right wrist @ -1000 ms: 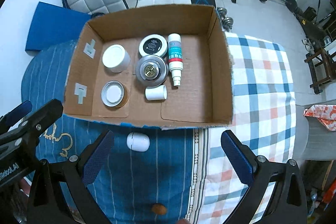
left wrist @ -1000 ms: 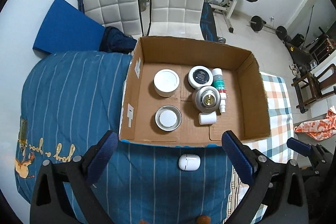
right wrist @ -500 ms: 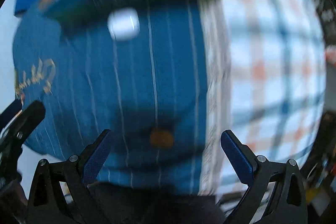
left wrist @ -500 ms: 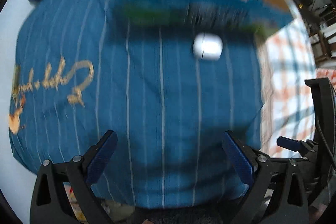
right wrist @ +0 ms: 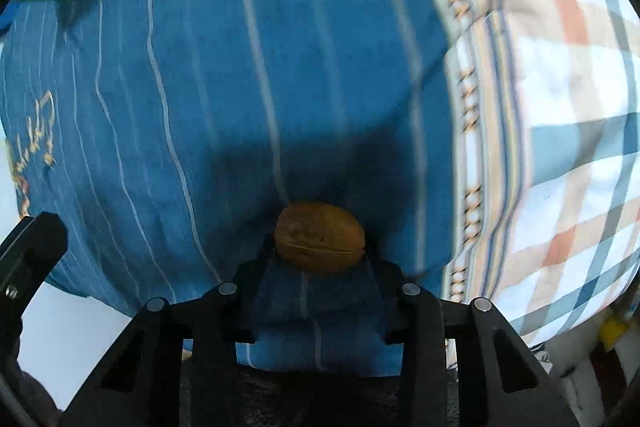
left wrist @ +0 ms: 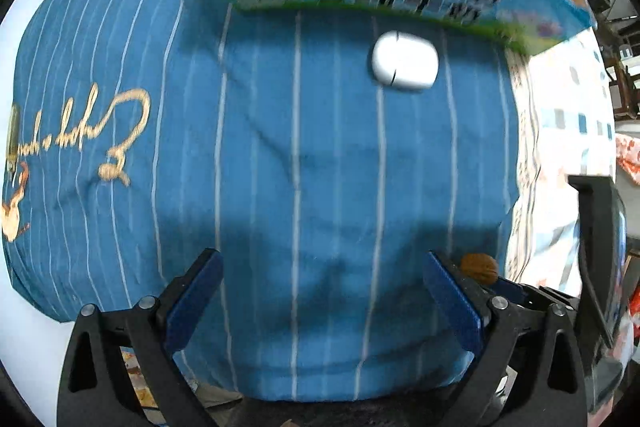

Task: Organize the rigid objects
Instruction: 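Grasp the white capsule case with the left tool while the right tool grasps the walnut, then carry the capsule case and walnut over the box with both tools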

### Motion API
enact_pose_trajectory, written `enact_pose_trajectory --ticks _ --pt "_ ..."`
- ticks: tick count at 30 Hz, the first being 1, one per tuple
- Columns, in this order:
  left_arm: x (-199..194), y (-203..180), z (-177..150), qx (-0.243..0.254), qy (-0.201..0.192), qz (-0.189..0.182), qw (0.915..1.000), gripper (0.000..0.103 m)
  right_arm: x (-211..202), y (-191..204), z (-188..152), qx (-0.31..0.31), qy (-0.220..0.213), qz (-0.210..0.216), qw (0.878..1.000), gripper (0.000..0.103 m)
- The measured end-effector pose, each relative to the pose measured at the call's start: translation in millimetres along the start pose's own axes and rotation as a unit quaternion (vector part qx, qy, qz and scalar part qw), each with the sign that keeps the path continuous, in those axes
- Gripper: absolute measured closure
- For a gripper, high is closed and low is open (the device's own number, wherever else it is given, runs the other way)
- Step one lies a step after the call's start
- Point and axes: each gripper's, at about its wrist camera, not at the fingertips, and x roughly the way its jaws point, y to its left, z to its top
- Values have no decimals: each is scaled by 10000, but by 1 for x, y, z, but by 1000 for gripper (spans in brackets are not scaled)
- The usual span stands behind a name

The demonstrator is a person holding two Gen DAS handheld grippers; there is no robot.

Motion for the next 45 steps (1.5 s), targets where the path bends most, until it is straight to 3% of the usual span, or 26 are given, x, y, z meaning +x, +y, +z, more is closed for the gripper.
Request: enact_pose_trajectory --ticks 7,14,15,17,20,21,27,29,31,37,43,45 --pt "-3 -29 74 -90 -371 -105 9992 1 -49 -34 43 41 -615 -203 9979 61" --pt "43 -56 128 96 -38 -128 9999 2 -59 -55 85 5 -670 -297 9973 61" --pt "49 -59 130 117 23 -139 9998 5 -59 -56 89 -10 -660 -297 9974 61" --pt "62 -64 133 155 173 -129 9996 23 -56 -56 92 -59 -611 -296 9977 61" --pt "68 -67 135 136 99 -73 9998 47 -52 -52 93 -135 -554 -305 9979 61" --pt "69 -68 136 142 74 -75 9998 48 -50 -51 93 -167 -545 -320 9979 61" --pt "64 -70 115 229 62 -25 9997 48 -50 -47 101 -281 -395 -157 9987 59" --pt "60 -67 103 200 96 -49 9997 49 -56 -52 107 -191 -374 -59 9991 43" --pt "58 -63 88 136 131 -93 9998 49 -63 -58 104 -85 -479 49 9988 40" --pt "71 -49 68 -122 345 -143 9992 48 -72 -64 104 164 -556 305 9979 40" --pt "75 -45 55 -171 285 -120 9994 48 -50 -67 111 167 -417 247 9987 41" --pt "75 -52 48 -183 267 -117 9994 48 -42 -62 111 190 -404 147 9989 53"
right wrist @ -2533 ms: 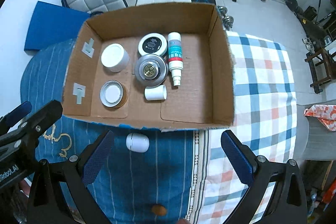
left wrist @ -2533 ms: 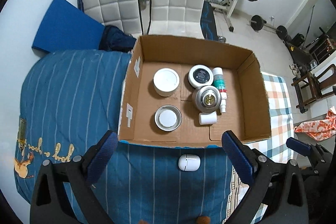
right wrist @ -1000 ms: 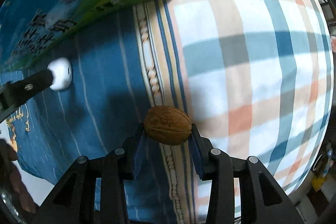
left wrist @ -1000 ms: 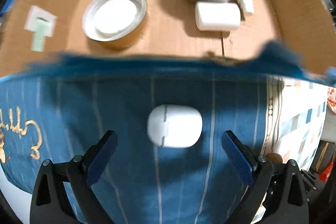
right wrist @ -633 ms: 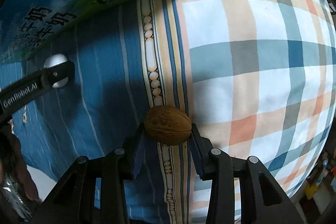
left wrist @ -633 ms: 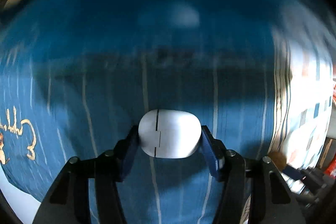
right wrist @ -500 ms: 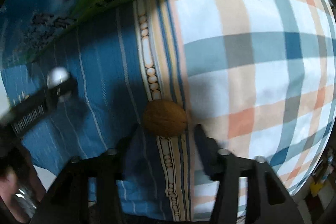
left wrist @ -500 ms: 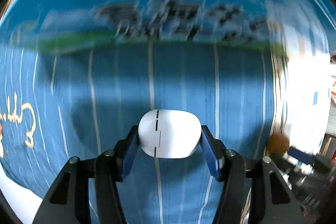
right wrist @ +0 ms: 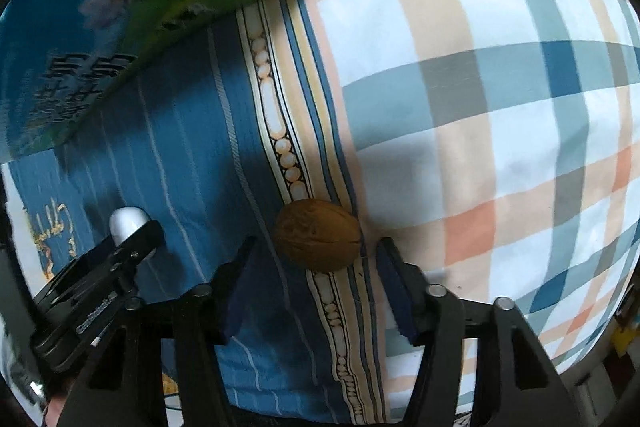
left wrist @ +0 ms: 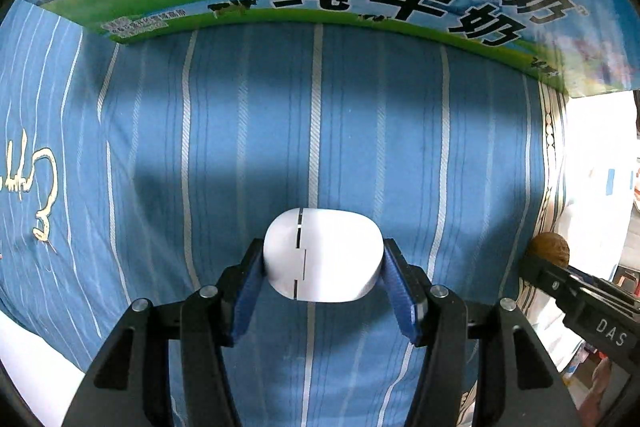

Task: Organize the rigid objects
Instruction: 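Carry the capsule case and walnut over the box with both tools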

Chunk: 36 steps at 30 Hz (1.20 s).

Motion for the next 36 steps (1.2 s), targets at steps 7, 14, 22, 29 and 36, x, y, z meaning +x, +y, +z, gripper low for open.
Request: enact_pose_trajectory --ticks 7,14,22,29,36 --pt "-16 5 8 30 -95 12 10000 49 -1 18 -5 -194 -275 -383 9987 61" --pt "-70 -6 -7 207 -488 -252 9983 49 -39 43 -29 -612 -616 -233 9960 61" --pt "-167 -5 -15 357 -1295 -521 9896 49 -109 63 -43 -999 -1124 115 9886 61" --pt "-227 -1 0 429 -1845 -593 9801 49 -174 81 -45 -1205 -1660 402 9779 61" --pt "-242 2 24 429 -2017 -678 9762 49 -201 98 -33 -1287 -1894 525 9720 61"
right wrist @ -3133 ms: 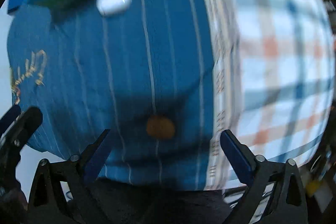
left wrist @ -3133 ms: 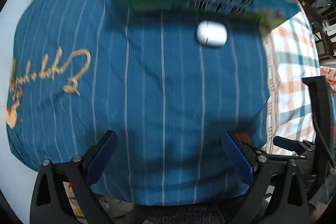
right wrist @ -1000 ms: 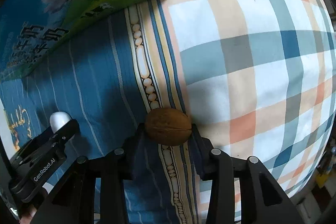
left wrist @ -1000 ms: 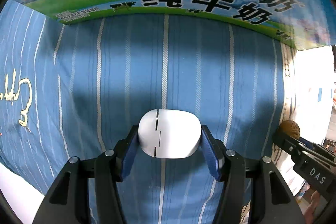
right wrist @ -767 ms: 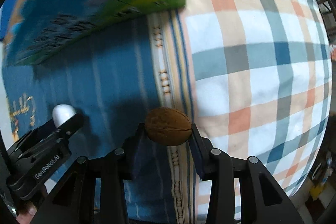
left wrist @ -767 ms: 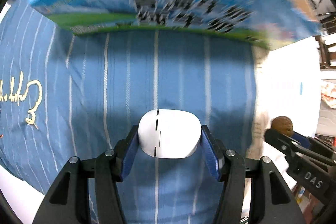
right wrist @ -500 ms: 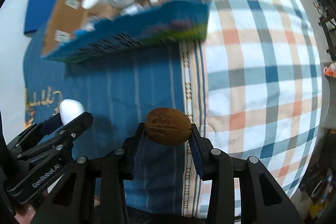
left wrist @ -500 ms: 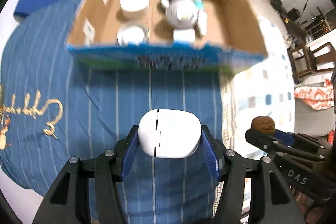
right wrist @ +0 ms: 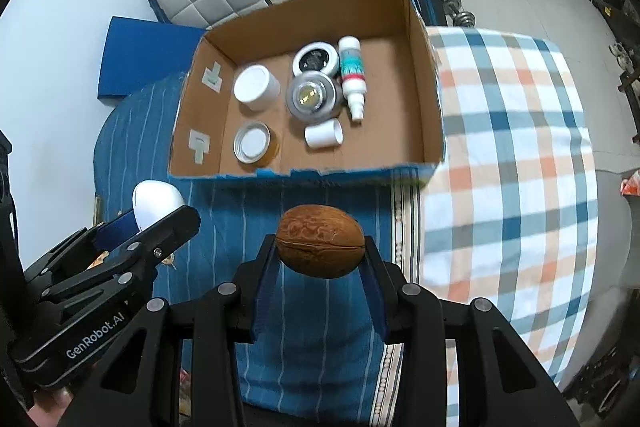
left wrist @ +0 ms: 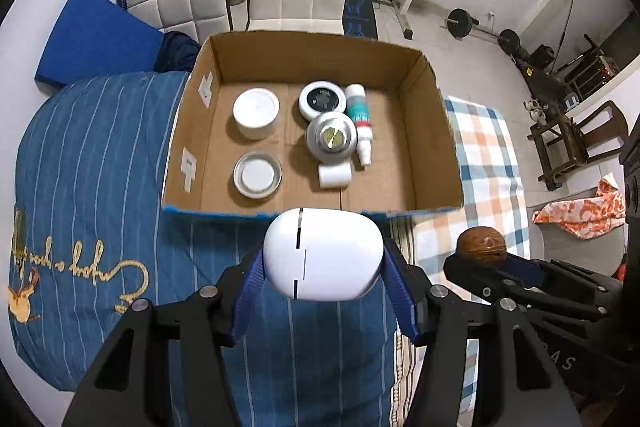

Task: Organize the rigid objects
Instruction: 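Carry the capsule case and walnut over the box with both tools, then lower the capsule case and walnut into the box and open both tools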

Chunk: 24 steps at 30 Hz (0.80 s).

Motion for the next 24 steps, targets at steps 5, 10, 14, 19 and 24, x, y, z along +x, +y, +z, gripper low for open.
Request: enact_pose_trajectory --ticks 5,10,14,19,24 --pt "12 6 33 -60 -23 -93 9999 49 8 -2 27 36 -16 1 10000 61" --pt "39 22 82 -214 137 -141 9996 49 24 -8 70 133 -42 -154 9998 61" --pt "71 33 125 -247 330 -47 9991 49 49 -16 114 278 -10 -337 9990 61" --pt "122 46 178 -181 574 281 9978 49 89 -28 171 571 11 -645 9963 61" --pt "181 58 212 -149 1064 433 9933 49 138 -29 212 604 244 -1019 9927 61"
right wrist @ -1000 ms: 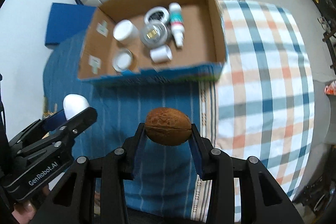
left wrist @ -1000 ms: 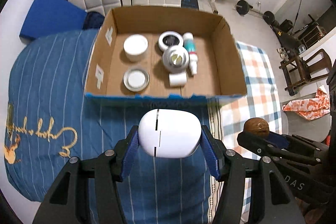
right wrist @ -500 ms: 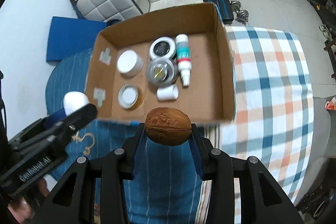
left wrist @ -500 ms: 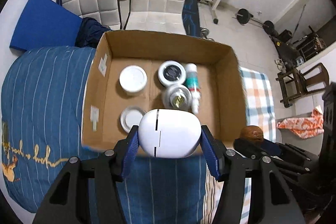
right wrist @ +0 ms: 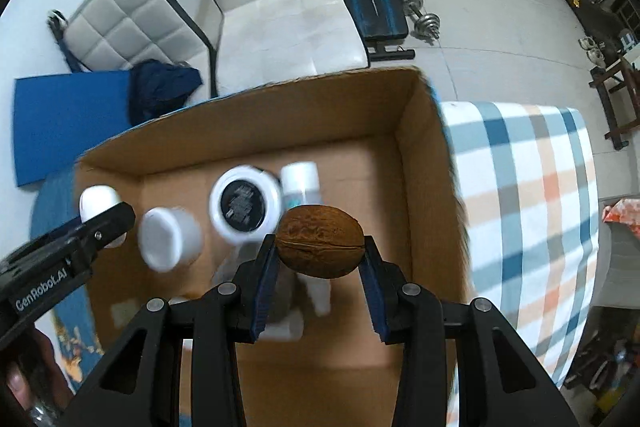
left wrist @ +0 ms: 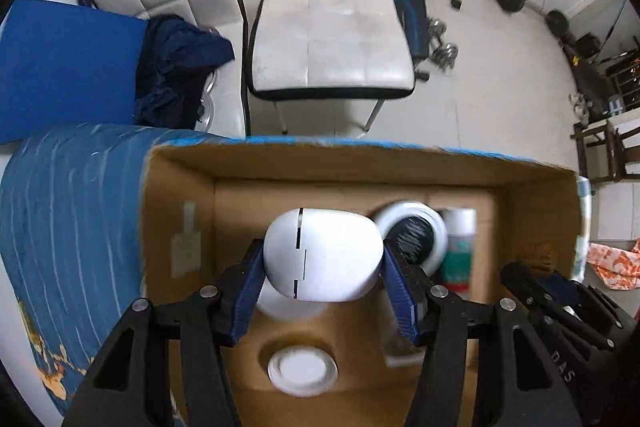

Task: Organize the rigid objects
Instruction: 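Lower the capsule case and walnut into the box and open both tools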

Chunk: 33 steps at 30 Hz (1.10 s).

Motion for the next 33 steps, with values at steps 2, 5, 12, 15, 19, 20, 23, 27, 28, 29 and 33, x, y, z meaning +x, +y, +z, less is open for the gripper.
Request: enact_pose_trajectory --ticks 2,5,12,15,19,20,23,27,28,29,33 --pt "20 0 11 41 198 63 9998 48 15 3 11 0 90 -84 9999 61" --pt "42 0 21 129 428 117 9989 48 34 6 24 7 242 -199 9995 61" --pt "62 -3 30 271 604 184 9976 48 62 2 40 116 431 -407 9982 61" --pt "66 -4 31 286 683 180 9971 48 65 -2 45 186 406 -435 9981 60" --pt "67 -7 29 266 817 117 9962 48 65 -3 47 182 440 -515 9975 52" --pt "66 -6 29 253 797 105 9964 45 65 -2 47 162 447 -484 9977 51" --pt "57 -6 29 213 707 71 9972 37 61 1 44 122 450 -480 9978 46" --pt "37 -5 25 237 418 147 9987 28 50 5 35 18 436 -484 9979 36" --pt "32 -4 24 253 344 173 9989 24 46 6 32 -14 411 -485 9980 36" --pt "27 -3 21 266 283 202 9990 17 41 7 28 -72 388 -508 9979 32" --pt "4 -1 1 290 17 251 9993 7 30 9 10 -194 384 -446 9981 21"
